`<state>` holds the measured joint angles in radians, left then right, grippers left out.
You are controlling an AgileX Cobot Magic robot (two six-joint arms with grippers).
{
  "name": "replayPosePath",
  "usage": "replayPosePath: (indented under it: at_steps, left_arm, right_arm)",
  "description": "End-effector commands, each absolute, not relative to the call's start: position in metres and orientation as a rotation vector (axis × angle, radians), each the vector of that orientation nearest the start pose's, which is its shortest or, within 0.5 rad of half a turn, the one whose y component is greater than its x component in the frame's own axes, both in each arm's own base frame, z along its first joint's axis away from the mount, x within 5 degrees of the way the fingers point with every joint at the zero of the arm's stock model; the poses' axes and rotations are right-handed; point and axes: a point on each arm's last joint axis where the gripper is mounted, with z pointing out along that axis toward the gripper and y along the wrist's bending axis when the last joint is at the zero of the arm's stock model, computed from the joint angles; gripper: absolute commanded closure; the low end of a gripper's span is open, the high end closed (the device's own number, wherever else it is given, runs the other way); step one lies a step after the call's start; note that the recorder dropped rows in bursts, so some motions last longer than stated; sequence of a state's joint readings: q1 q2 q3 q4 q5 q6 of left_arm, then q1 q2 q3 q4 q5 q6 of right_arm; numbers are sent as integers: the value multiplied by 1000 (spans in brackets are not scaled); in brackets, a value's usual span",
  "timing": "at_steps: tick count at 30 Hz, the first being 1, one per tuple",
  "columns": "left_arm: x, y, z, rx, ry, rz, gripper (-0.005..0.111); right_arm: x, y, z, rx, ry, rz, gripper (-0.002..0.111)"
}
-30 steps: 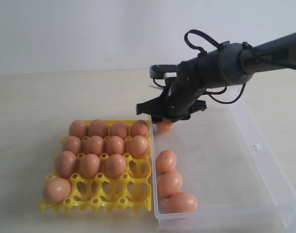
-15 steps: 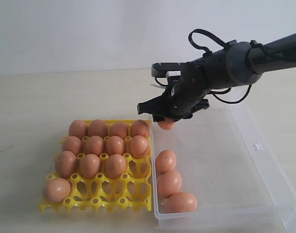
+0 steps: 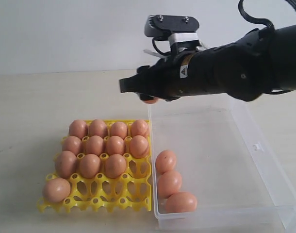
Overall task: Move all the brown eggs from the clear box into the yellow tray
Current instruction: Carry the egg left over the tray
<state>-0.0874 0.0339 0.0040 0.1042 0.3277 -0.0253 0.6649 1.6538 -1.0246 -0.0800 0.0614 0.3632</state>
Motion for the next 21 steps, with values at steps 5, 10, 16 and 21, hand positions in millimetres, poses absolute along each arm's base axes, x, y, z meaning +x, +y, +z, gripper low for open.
replayPosePath:
  at_steps: [5, 10, 16, 21]
  left_arm:
    - [56, -2, 183, 122, 1830, 13, 107]
    - [56, -2, 183, 122, 1830, 13, 107]
    - [56, -2, 183, 122, 1830, 13, 107]
    - [56, -2, 183, 122, 1830, 13, 107]
  right_arm:
    - [206, 271, 243, -594, 1860, 851, 108]
    - [185, 286, 217, -677, 1804, 858, 108]
    - [184, 297, 185, -696, 1921, 842, 108]
    - [192, 314, 183, -743, 2117, 768, 108]
